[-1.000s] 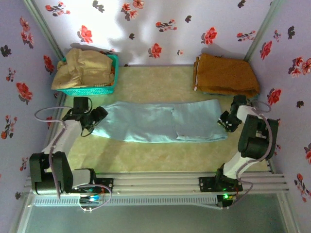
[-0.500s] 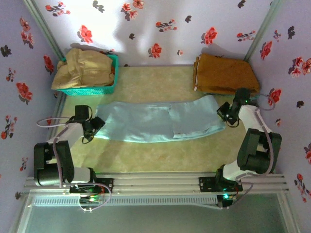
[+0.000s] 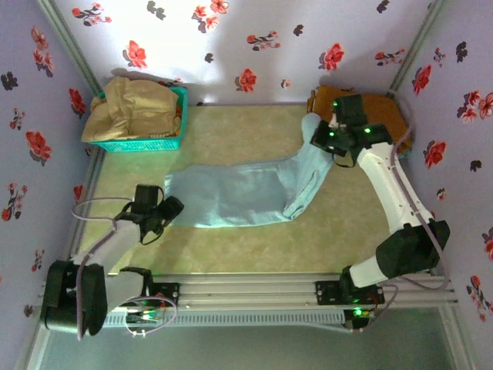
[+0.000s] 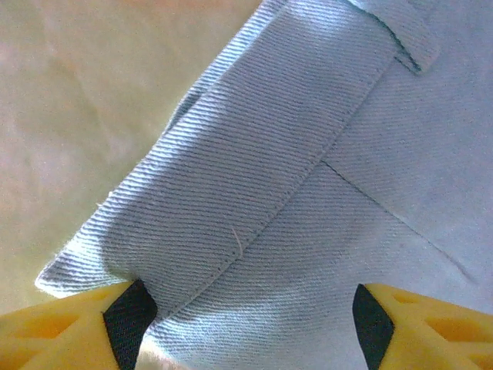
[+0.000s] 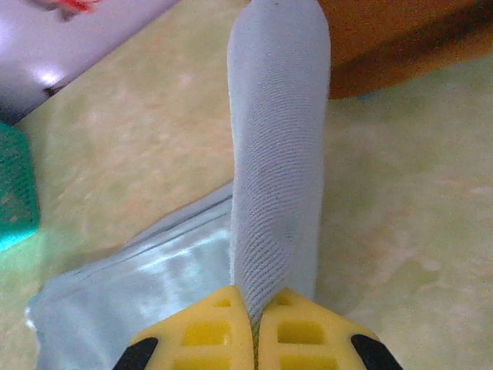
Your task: Fold and stack the trousers
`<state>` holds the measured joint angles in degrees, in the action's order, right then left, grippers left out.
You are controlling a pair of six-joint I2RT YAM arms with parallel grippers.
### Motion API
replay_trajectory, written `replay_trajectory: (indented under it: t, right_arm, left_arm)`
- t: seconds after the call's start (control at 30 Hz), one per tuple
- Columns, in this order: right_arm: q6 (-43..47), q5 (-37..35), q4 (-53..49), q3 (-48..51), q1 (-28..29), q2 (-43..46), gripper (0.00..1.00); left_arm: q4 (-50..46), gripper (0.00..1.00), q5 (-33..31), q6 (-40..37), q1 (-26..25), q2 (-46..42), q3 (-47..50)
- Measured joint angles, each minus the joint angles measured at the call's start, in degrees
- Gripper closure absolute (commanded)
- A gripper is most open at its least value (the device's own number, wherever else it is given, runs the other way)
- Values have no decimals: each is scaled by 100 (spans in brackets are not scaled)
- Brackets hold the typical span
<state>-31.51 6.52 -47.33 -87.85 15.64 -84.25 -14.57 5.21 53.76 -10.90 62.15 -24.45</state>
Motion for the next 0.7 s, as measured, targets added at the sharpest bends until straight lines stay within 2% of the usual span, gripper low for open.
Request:
replay_trajectory:
  t: [0.1, 0.17, 0.27, 0.33, 0.43, 0.57, 0.7]
  right_arm:
    - [-15, -297, -190, -444, 839, -175, 100]
    - [-46, -494, -234, -750, 1364, -389, 100]
    - [-109, -782, -293, -1226, 2037, -831, 100]
    - [-157, -942, -343, -1593, 2402, -1182, 100]
    - [-212, -1224, -391, -2096, 2894, -1705, 100]
    - [-304, -1604, -363, -2396, 3517, -2240, 100]
    - [-476, -1969, -332, -2514, 4000, -2699, 100]
  left_arm:
    - [-415, 20, 68, 28, 63, -345, 7]
    - [-664, 20, 190, 0, 334, -450, -39]
    - [-970, 21, 354, -46, 997, -426, -238]
    - [-1084, 27, 396, -109, 1335, -323, -404]
    - [-1056, 47, 492, -238, 1635, -4, -505]
    - [-796, 70, 702, -328, 1714, 463, -332]
    - [-699, 82, 826, -461, 1773, 723, -247]
